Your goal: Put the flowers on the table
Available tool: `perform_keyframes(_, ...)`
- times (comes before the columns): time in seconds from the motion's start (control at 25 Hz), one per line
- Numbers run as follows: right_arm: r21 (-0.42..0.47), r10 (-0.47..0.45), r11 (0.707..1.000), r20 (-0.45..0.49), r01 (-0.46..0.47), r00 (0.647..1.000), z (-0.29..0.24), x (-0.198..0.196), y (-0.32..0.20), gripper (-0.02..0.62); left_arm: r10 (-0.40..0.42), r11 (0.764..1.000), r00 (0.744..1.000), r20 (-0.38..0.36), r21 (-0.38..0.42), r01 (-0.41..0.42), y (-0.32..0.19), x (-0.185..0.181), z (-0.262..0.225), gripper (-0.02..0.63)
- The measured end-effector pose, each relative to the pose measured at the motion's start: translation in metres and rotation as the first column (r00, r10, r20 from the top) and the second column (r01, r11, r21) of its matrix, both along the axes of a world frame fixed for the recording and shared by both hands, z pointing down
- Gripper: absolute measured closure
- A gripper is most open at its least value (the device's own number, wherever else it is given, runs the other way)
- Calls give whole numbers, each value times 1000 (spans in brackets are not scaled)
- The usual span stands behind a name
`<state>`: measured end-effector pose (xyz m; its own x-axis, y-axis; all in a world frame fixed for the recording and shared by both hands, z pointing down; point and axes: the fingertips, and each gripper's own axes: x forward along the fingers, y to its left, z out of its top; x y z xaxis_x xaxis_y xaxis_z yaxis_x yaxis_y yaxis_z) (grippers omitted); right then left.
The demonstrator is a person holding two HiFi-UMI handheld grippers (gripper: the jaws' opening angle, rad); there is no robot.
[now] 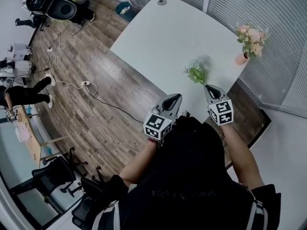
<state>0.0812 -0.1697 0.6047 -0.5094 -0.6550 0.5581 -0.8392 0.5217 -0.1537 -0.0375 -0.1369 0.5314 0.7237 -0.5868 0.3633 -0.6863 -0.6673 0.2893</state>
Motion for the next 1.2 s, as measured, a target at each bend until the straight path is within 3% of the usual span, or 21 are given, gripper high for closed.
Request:
perform_keyframes(0.44, 132, -22, 991, 80, 11, 997, -67, -11, 11, 560, 6, 999, 1000, -5, 35, -6, 0, 9, -14, 583)
perform_keyframes(1.2, 236, -26, 972, 172, -16, 985, -142, -17, 36, 563, 20, 993, 998, -68, 115, -12, -7, 20, -54, 583)
